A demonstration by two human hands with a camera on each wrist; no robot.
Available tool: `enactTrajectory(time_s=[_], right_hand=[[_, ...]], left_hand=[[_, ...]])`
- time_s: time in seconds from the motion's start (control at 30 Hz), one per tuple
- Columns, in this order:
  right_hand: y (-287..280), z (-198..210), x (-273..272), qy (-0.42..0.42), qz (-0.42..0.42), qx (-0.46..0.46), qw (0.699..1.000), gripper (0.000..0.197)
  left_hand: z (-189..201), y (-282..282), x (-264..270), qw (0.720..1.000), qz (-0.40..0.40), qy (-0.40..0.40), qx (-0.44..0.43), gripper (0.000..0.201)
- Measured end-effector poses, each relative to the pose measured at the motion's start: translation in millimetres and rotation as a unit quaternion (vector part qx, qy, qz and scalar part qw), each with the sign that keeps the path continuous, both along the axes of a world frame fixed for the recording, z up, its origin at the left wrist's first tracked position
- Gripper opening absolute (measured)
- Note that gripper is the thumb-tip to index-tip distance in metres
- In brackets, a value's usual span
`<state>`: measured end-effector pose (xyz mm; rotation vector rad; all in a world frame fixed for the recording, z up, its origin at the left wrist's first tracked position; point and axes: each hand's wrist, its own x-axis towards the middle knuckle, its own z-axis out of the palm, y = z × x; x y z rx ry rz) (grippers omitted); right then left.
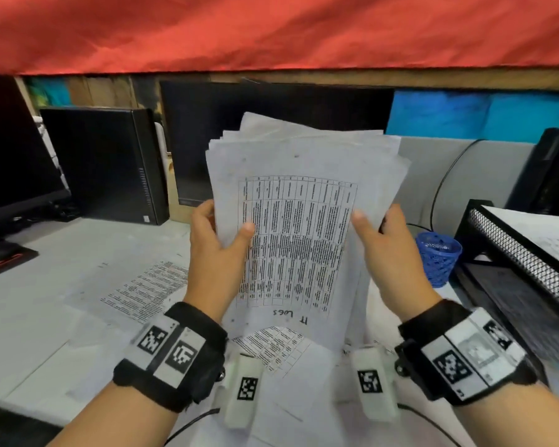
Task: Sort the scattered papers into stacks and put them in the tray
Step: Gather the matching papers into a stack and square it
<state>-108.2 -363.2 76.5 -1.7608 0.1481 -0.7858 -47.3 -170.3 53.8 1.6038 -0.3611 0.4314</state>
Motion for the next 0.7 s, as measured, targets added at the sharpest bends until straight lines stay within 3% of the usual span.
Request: enactTrajectory(time_s=[0.2, 0.37, 0.47, 0.53, 0.7], right_hand=[[-10.2, 65.1, 19.7, -0.130, -0.014, -0.026, 0.991, 0.033], [-12.9, 79.7, 38.1, -0.103, -0.031, -0.097, 0.989, 0.006], [-14.4, 76.7, 43.0, -0.124, -0.068, -0.078, 0.987, 0.017], [-14.5, 73.0, 42.5, -0.141, -0.072, -0.071, 0.985, 0.014], [-14.8, 64.6, 39.2, -0.080, -0.077, -0.253, 0.961, 0.032]], left_hand=[[-10.7, 2.4, 10.1, 0.996, -0.035, 0.077, -0.006, 0.040], [-19.4, 1.6, 12.8, 0.994, -0.050, 0.097, -0.027, 0.030], [-26.2, -0.5, 13.7, 0.991, -0.054, 0.117, -0.044, 0.024], [-32.6, -2.1, 14.0, 0.990, -0.049, 0.122, -0.045, 0.020], [-40.7, -2.2, 16.2, 0.990, -0.038, 0.130, -0.049, 0.018]])
